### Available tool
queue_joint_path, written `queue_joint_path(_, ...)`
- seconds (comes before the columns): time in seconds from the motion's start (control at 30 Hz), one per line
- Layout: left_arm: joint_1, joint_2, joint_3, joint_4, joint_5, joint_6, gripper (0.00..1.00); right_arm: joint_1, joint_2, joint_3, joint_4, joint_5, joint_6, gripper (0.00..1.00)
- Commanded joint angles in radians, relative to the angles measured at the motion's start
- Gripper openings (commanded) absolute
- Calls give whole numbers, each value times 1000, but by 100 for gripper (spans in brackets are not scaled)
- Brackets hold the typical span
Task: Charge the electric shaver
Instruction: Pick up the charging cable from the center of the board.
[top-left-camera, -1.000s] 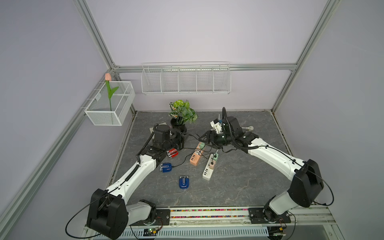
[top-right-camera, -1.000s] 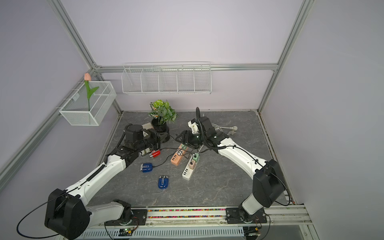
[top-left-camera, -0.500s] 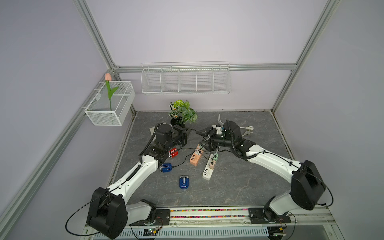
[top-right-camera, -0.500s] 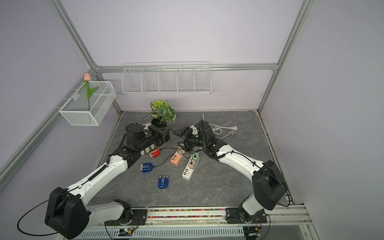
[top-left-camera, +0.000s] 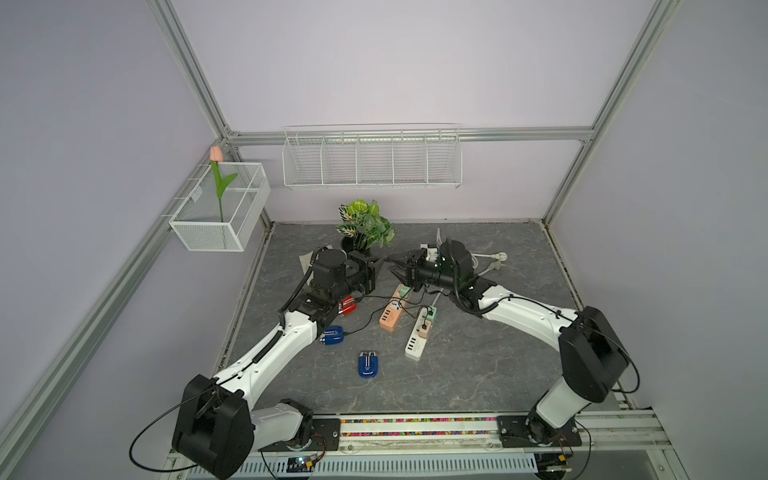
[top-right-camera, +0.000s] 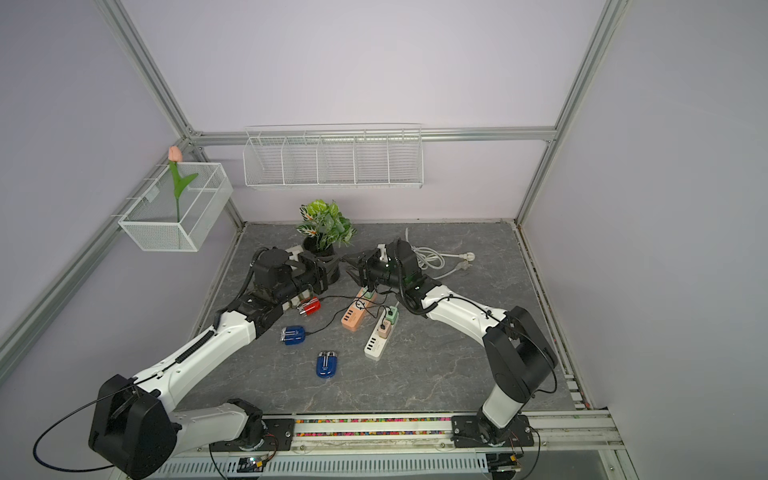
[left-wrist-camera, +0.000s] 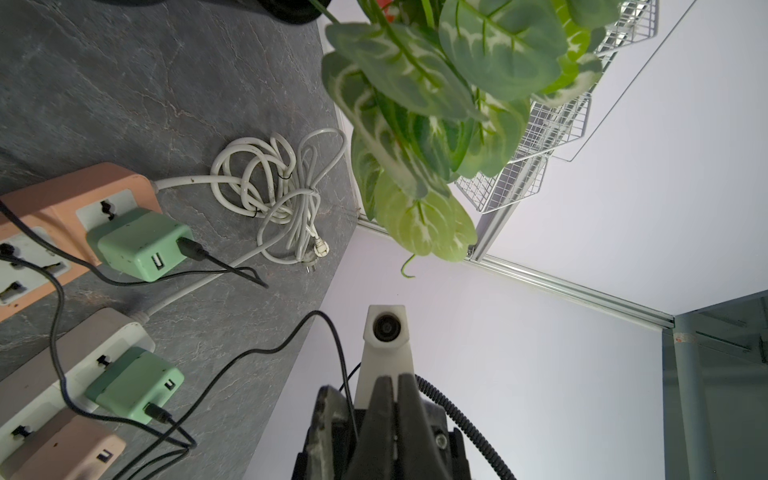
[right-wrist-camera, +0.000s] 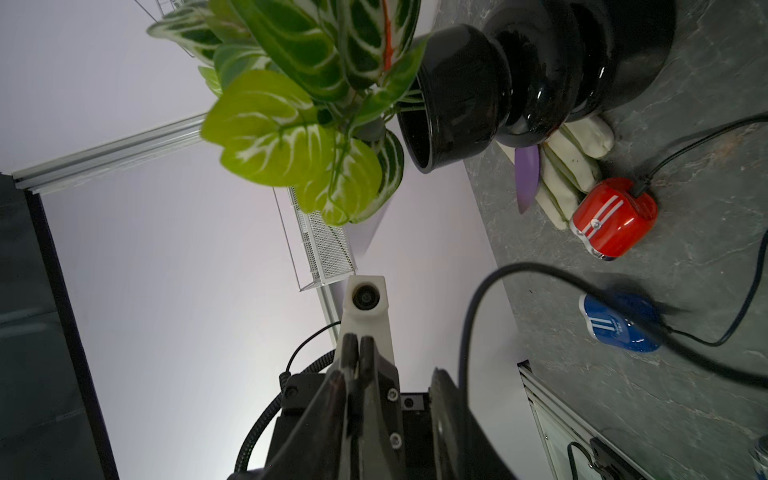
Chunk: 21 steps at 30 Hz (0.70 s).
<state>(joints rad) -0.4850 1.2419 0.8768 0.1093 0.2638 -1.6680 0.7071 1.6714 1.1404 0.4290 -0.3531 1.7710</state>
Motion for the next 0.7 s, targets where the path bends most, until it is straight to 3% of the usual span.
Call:
queue_joint_path(0.0,-4,-20,-10,-15,-5,-28,0,6,7,35,66,18,52,29)
queue_joint_path(0.13,-5,-21,-10,-20,-8,-26,0,5,5,29,68,19,54,22)
queue_joint_path(0.47,-7,-12,-10,-14,-5,-26,0,5,7,18,69,-6,61,15)
queue_joint_path(0.67,-6,-10,-8,-19,-5,-23,0,5,7,15,62,-18,63,18)
